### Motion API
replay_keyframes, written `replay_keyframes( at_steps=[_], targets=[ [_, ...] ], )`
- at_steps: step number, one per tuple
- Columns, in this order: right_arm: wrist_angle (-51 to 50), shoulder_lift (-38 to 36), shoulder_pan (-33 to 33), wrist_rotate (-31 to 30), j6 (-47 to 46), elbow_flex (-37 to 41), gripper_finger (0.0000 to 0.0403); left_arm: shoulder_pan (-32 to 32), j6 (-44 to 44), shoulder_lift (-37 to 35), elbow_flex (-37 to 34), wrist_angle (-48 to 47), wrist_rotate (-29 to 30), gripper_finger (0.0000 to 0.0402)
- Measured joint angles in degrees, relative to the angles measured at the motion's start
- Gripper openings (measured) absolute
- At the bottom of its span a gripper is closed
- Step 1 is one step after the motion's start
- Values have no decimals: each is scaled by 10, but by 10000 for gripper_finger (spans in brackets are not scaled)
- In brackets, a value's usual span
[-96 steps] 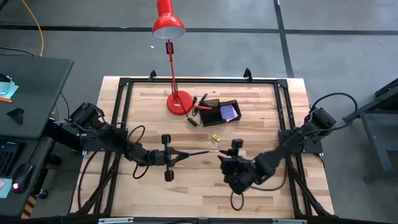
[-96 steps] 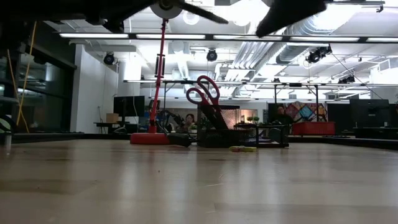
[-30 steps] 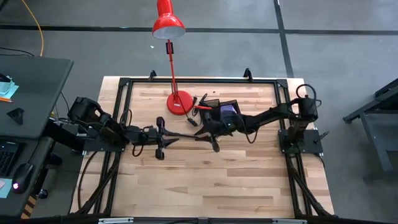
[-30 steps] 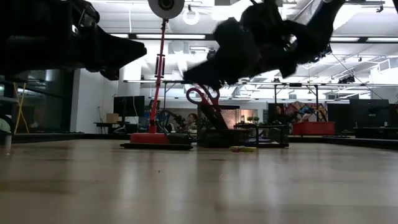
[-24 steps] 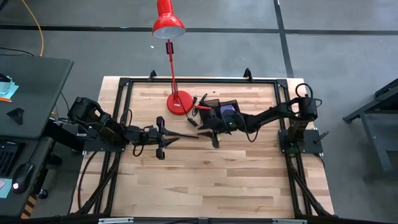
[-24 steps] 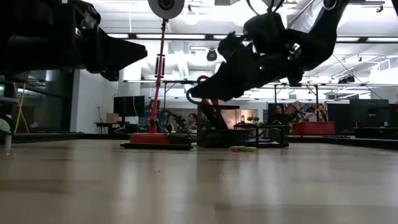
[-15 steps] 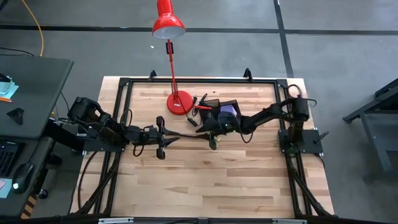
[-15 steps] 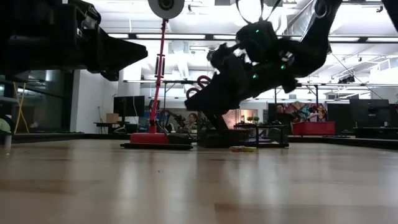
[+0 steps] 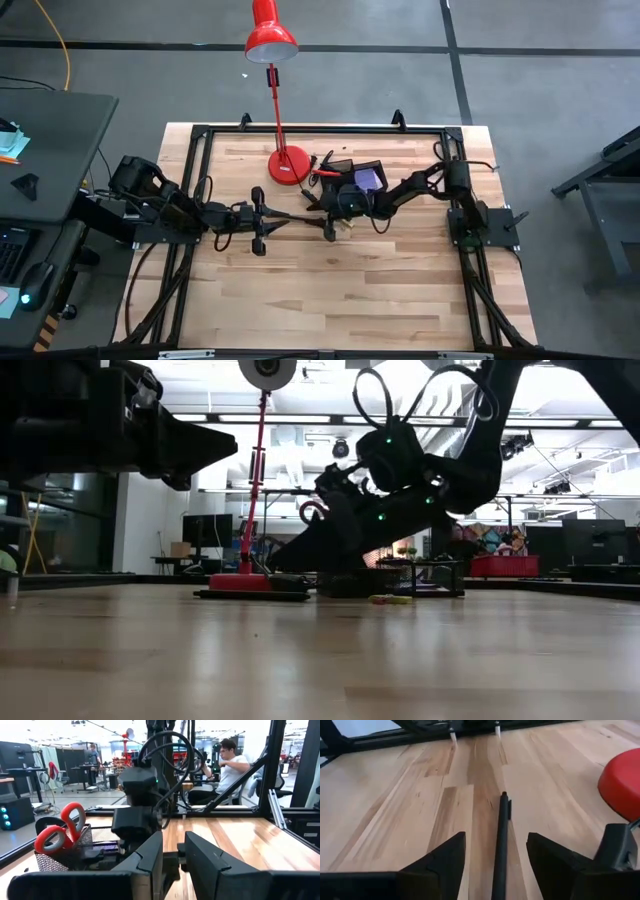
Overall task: Pick and place office supplies into organizer
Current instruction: Put the black pen into the black desk organizer
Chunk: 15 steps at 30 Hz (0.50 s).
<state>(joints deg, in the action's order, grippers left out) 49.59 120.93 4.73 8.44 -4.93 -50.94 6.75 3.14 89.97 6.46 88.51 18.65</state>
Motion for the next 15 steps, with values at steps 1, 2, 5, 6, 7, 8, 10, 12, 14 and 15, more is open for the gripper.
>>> replay_keyframes(
  at_steps=[1,2,5,6,7,8,10,12,14,15],
  targets=[
    [0,2,0,-1,0,-1,203,0,0,0,0,0,0,74],
    [8,7,-1,-6,2,0,203,0,-2,0,0,0,0,74],
    [9,19,-8,-16,-4,2,197,0,-4,0,0,0,0,74],
    [12,20,-11,-18,-10,2,193,0,-4,0,0,0,0,74],
    [11,20,-16,-20,-14,2,190,0,-4,0,0,0,0,74],
    [8,19,-22,-28,-15,2,186,0,-4,0,0,0,0,74],
    [2,19,-31,-59,-12,2,179,0,-4,0,0,0,0,74],
    [0,19,-40,-92,-11,2,172,0,-4,0,0,3,0,74],
    [3,19,-49,-116,-17,2,165,0,-5,0,0,5,0,74],
    [3,19,-52,-126,-14,2,162,0,-5,0,0,7,0,74]
  ],
)
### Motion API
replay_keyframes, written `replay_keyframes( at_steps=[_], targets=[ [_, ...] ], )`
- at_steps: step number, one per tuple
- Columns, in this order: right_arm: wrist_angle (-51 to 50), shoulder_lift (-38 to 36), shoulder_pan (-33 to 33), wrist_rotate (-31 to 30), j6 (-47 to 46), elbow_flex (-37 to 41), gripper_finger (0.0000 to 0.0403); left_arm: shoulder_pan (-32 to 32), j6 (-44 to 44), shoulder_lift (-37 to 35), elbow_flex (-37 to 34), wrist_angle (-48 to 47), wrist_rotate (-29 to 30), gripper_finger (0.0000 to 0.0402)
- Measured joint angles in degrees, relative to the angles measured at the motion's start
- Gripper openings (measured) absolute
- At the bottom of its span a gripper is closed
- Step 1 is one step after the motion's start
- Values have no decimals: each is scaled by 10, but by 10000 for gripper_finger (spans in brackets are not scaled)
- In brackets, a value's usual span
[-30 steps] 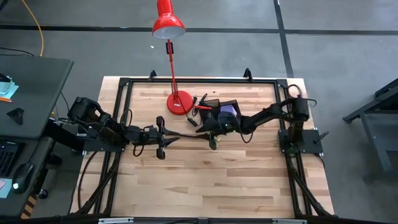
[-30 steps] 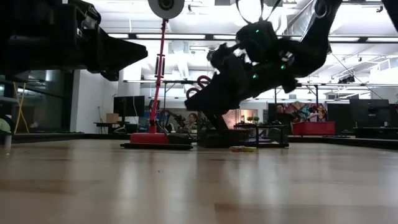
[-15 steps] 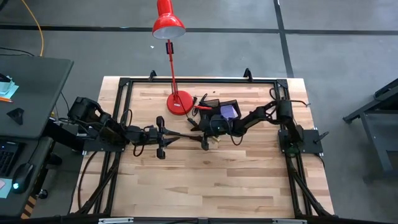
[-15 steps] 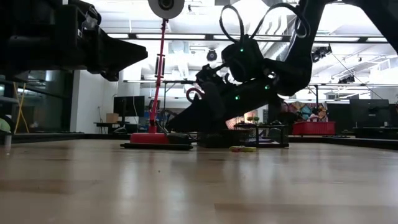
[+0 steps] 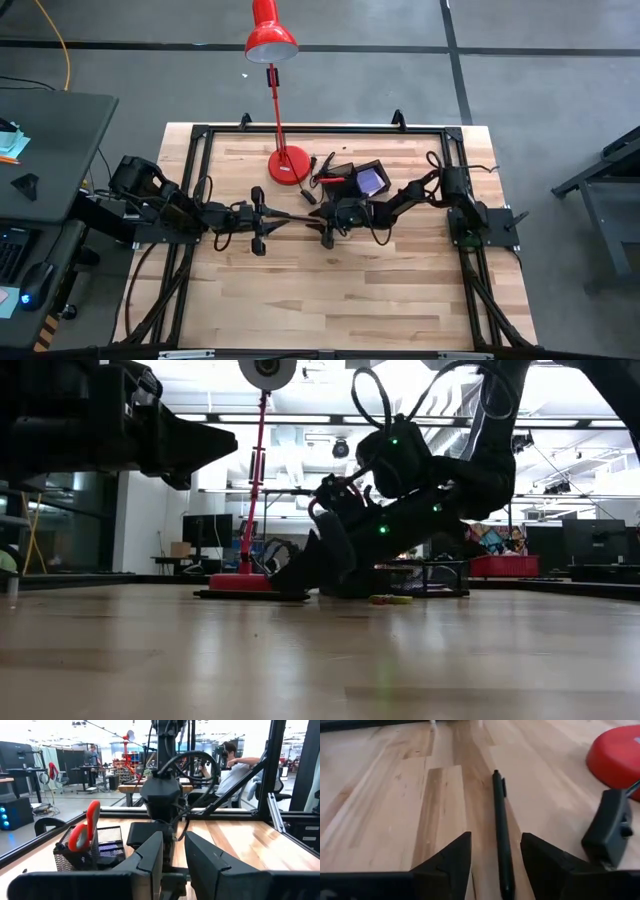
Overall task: Pick and place office supplies into organizer
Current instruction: Put the black pen into the black desk organizer
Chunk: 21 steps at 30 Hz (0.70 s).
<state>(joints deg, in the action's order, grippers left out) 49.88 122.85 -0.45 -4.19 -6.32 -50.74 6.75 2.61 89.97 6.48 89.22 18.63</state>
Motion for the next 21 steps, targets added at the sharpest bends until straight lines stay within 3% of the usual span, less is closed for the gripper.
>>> replay_keyframes(
  at_steps=[13,21],
  targets=[
    [-53,-47,-4,-39,62,-38,158,0,1,0,0,-2,0,74],
    [-190,-98,-46,-52,30,-39,160,0,-14,0,0,-18,-2,74]
  ],
)
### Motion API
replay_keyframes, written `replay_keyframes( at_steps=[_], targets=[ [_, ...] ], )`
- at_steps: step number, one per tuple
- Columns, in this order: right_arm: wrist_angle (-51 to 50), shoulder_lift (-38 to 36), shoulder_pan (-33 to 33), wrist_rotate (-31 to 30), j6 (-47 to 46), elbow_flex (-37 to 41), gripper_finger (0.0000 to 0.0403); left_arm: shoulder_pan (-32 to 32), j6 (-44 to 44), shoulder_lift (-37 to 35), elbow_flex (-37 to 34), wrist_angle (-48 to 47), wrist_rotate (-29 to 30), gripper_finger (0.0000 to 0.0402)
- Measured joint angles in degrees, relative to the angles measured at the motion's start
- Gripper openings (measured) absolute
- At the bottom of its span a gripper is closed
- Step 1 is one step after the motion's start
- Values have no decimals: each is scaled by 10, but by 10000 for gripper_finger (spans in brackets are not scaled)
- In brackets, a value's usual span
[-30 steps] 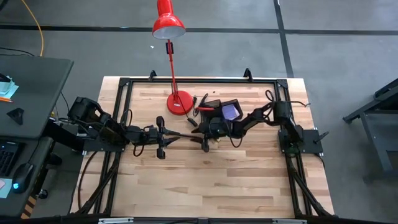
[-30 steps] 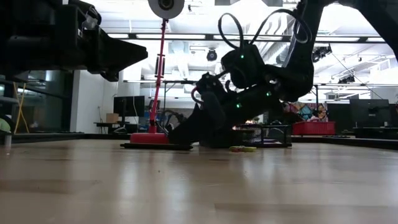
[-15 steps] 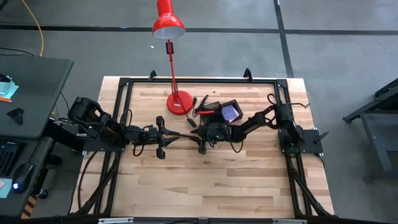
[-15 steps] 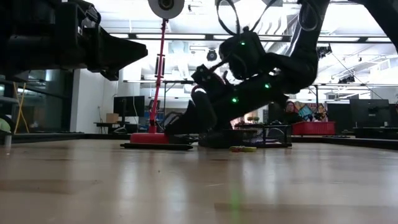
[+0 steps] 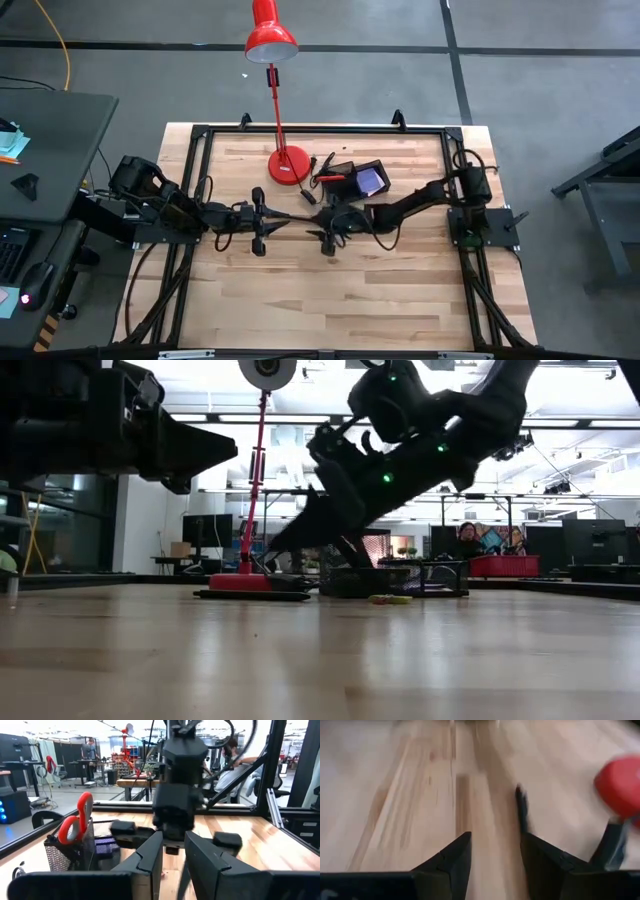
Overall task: Pick and place office supplies into organizer
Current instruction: Put the black pen into the black desk organizer
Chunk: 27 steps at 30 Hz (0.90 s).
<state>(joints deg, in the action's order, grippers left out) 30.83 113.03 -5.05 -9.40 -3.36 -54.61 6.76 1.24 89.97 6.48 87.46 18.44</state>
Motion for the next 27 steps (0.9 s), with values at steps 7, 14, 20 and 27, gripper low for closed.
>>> replay_keyframes(
  at_steps=[7,14,20,27],
  targets=[
    [-1,21,-16,-66,-22,0,150,0,1,0,0,4,0,74],
    [-7,49,3,-58,-41,1,154,0,4,0,0,15,0,74],
    [-4,57,13,-71,-21,0,146,0,4,0,0,15,0,74],
    [-9,58,14,-71,-9,0,138,0,4,0,0,15,0,74]
  ],
)
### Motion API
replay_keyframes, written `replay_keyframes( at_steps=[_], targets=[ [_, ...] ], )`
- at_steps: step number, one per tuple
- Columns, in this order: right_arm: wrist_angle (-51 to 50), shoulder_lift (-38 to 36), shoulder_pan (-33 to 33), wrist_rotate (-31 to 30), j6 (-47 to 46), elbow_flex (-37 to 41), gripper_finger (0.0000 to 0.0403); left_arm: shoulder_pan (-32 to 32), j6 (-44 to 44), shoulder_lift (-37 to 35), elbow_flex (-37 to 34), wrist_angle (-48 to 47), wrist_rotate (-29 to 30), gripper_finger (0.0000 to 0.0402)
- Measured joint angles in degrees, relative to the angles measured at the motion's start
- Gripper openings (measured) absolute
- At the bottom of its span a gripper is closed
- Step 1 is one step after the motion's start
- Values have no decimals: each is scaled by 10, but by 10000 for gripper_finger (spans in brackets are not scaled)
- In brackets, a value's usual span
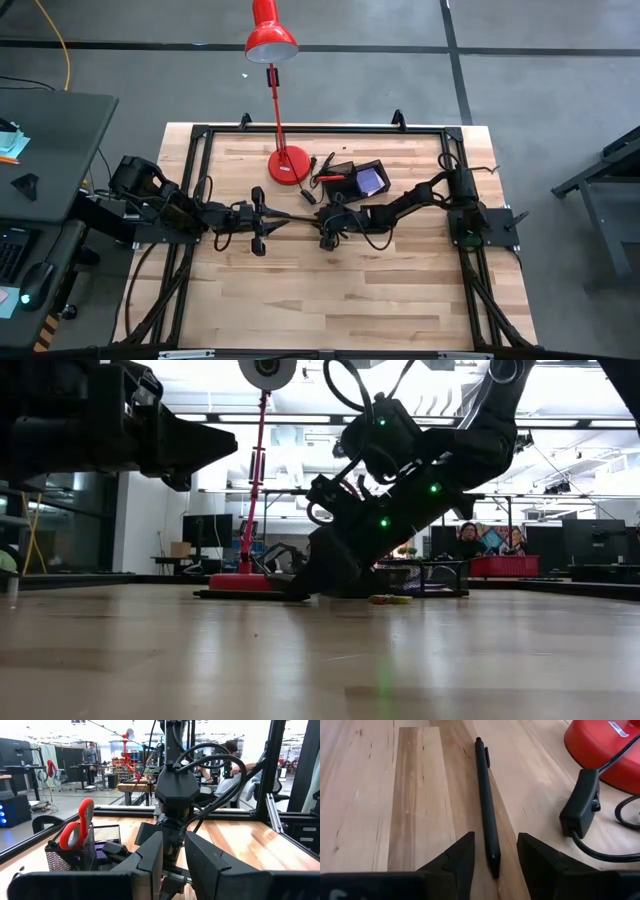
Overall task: Pick and place office supplies into organizer
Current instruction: Put the black pen into the black desk organizer
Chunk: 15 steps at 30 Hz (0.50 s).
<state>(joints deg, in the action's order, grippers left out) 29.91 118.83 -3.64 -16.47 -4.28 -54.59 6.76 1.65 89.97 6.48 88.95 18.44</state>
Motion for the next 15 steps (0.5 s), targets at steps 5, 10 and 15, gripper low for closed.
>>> replay_keyframes(
  at_steps=[5,10,15],
  targets=[
    [4,0,0,2,2,0,138,0,-4,0,0,0,0,74],
    [5,0,0,2,-2,0,138,0,-4,0,0,0,0,74],
    [4,0,1,2,-5,0,138,0,-4,0,0,0,0,74]
  ],
)
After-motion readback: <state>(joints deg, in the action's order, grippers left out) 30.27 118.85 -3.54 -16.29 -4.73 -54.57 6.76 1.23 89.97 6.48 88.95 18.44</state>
